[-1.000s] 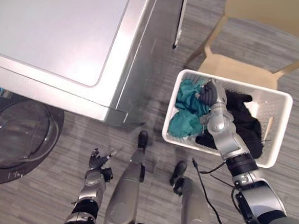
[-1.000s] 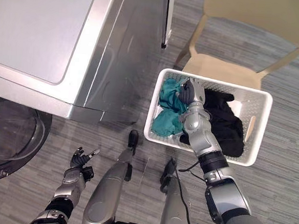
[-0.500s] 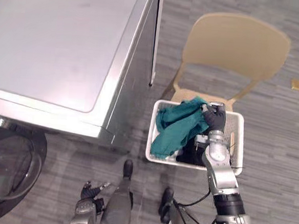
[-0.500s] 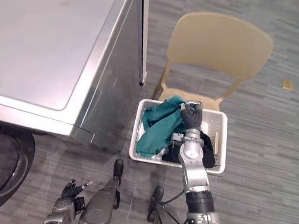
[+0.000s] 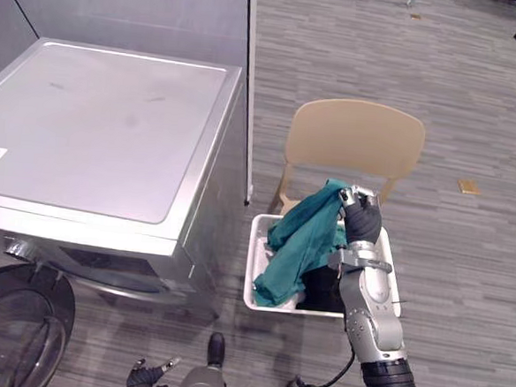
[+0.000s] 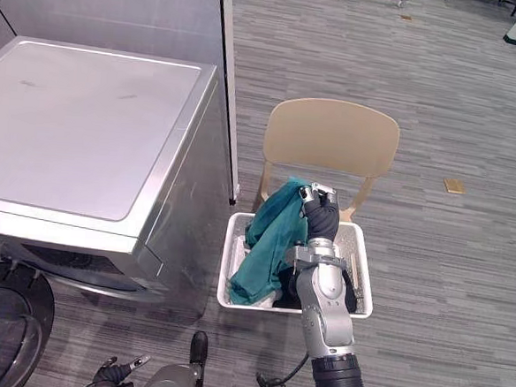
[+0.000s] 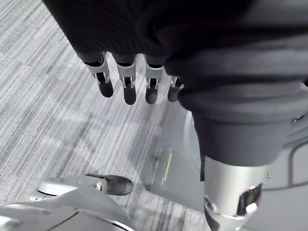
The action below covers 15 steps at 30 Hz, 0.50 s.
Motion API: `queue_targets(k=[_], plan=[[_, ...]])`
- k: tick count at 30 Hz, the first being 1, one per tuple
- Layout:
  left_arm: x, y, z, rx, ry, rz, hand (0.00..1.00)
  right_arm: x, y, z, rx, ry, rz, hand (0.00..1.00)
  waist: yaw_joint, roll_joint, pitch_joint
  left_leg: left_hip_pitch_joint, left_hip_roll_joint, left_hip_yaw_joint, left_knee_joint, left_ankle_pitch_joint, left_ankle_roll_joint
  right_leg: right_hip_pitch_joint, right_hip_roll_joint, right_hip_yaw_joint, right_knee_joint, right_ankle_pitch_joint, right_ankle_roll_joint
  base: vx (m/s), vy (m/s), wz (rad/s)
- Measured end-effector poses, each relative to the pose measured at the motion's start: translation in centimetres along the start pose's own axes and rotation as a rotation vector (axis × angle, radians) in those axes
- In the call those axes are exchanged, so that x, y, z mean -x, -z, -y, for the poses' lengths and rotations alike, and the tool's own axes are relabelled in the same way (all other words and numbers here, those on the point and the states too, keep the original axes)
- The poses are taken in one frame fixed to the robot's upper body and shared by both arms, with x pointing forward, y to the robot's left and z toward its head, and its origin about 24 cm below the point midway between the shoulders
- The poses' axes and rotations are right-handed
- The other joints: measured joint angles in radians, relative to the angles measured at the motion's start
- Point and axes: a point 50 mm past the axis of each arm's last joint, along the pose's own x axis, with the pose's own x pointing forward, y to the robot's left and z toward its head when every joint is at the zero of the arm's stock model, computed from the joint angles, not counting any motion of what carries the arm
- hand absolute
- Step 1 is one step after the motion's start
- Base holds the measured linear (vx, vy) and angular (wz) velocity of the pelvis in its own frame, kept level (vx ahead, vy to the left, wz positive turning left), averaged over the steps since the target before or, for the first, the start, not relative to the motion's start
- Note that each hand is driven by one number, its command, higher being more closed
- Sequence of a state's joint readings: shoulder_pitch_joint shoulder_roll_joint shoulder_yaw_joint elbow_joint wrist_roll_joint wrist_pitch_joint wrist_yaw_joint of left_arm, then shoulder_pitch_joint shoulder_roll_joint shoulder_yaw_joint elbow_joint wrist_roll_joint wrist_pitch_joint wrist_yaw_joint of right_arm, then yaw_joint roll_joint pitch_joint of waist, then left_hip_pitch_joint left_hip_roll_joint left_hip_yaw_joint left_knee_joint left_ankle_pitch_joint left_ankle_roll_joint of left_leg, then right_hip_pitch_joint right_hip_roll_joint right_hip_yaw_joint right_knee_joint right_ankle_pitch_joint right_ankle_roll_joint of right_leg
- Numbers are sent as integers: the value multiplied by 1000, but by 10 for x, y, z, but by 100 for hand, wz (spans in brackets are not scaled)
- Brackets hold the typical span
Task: Pick up the laundry basket with both hands and put the clothes into the washing machine.
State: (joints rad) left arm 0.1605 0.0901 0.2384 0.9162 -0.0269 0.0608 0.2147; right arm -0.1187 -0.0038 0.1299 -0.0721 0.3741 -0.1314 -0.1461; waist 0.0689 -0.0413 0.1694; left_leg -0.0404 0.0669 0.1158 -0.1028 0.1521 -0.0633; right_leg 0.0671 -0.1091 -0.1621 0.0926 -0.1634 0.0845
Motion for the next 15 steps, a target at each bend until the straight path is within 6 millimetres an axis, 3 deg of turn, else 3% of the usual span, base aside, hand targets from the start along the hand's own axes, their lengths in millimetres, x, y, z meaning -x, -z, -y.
queue_targets(k=[7, 10, 12, 13, 15], plan=[[4, 17, -6, -10, -11, -39, 0, 1, -5, -20, -86, -96, 22, 100, 0, 19, -29, 6, 6, 38, 6, 3, 5, -10, 4, 40, -15, 27, -2, 3, 9, -20], [4, 17, -5, -9, -9, -37, 0, -4, -10, -30, -112, -135, 48, 100, 0, 29, -29, -1, 15, 56, 8, 3, 5, -69, 6, 82, 54, 28, -3, -44, 14, -36], [1, 3, 1, 5, 4, -1, 0, -5, -19, -32, -128, -143, 93, 100, -5, 34, -23, -53, 18, 30, 56, -7, 17, -121, 3, 91, 133, 23, 3, -77, 31, 23], [-1, -13, 7, 15, 17, 39, 0, -5, -26, -34, -146, -151, 125, 100, -7, 37, -19, -88, 21, -4, 83, -15, 29, -139, 3, 98, 175, 2, 26, -119, 22, 93], [-2, -38, 15, 62, 36, 120, 0, -4, -35, -40, -175, -164, 169, 100, -7, 45, -9, -122, 4, -64, 105, -18, 33, -191, -11, 145, 449, -100, 9, -97, -30, 124]])
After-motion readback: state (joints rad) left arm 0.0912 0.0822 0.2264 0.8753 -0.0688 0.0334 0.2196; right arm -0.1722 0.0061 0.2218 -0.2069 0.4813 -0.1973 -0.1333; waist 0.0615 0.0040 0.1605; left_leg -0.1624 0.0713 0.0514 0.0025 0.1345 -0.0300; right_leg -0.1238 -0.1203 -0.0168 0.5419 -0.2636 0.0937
